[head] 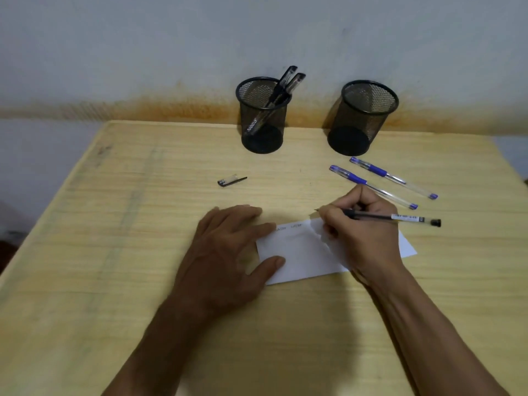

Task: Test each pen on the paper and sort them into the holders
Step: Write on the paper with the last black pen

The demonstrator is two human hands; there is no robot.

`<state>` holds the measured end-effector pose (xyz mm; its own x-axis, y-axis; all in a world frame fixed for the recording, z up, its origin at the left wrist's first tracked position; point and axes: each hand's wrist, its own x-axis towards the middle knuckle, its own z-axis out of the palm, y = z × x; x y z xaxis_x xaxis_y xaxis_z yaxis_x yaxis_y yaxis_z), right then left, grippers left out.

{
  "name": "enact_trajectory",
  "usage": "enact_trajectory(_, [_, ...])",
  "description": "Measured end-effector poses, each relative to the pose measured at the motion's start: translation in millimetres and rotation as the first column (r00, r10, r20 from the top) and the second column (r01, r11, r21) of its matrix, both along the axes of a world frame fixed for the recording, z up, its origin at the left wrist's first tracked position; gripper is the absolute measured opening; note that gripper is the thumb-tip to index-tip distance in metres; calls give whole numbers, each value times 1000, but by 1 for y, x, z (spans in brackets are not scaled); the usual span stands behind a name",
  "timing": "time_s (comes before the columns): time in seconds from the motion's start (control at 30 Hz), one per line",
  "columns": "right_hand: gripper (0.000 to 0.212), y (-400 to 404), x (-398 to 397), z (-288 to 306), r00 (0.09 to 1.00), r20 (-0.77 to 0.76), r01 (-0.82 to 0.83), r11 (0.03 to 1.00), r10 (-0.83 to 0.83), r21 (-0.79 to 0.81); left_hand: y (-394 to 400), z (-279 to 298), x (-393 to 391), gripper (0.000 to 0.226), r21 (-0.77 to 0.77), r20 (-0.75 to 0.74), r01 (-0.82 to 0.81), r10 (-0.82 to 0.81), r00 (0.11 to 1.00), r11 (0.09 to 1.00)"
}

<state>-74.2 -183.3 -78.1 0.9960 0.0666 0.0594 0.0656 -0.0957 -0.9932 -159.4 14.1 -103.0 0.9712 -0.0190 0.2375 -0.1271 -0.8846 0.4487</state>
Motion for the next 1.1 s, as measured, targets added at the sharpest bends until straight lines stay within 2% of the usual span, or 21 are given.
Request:
enact_trajectory(0.1, [9, -2, -3, 2, 1000, -28, -11, 1000, 11, 1, 1, 1, 3, 45, -92, 79, -91, 98, 992, 992])
enact_trajectory(0.2, [8, -5, -5, 5, 999, -33, -25, 999, 25, -20, 5, 9, 13, 25, -115, 225, -262, 282, 933, 958])
enact_trajectory(0.3, [8, -6, -3, 6, 999, -15, -39, 999, 39, -25, 10, 22, 29, 26, -172, 143, -445, 469, 872, 879])
enact_trajectory(0.4, [7, -6, -1, 3, 998, -4, -58, 995, 58, -78, 17, 26, 48, 31, -77, 65, -531, 536, 842, 844])
enact_trajectory(0.5, [10, -6, -1, 2, 997, 6, -74, 995, 75, -72, 18, 24, 63, 29, 18, 6, -516, 516, 857, 856])
enact_trajectory(0.67, [23, -6, -1, 0, 993, -12, -119, 989, 118, -86, 14, 13, 69, 22, 4, 47, -546, 546, 837, 837])
enact_trajectory(0.77, [12, -7, -3, 1, 994, -49, -100, 995, 101, 16, 11, 15, 62, 16, -23, 54, -502, 502, 863, 865])
enact_trajectory(0.83, [12, -8, -7, 6, 991, -100, -76, 994, 84, 78, 4, 24, 50, 12, -133, 78, -450, 462, 883, 883])
enact_trajectory(0.93, [15, -12, -14, 20, 988, -129, -64, 989, 82, 137, -19, 49, 20, 6, -413, 67, -391, 456, 887, 823])
enact_trajectory(1.03, [15, -14, -29, 41, 985, -87, -124, 964, 148, 235, -36, 64, -5, 11, -534, 49, -322, 409, 911, 782])
enact_trajectory(1.1, [14, -13, -44, 53, 981, -39, -177, 953, 192, 246, -41, 67, -17, 12, -596, 36, -296, 393, 919, 746])
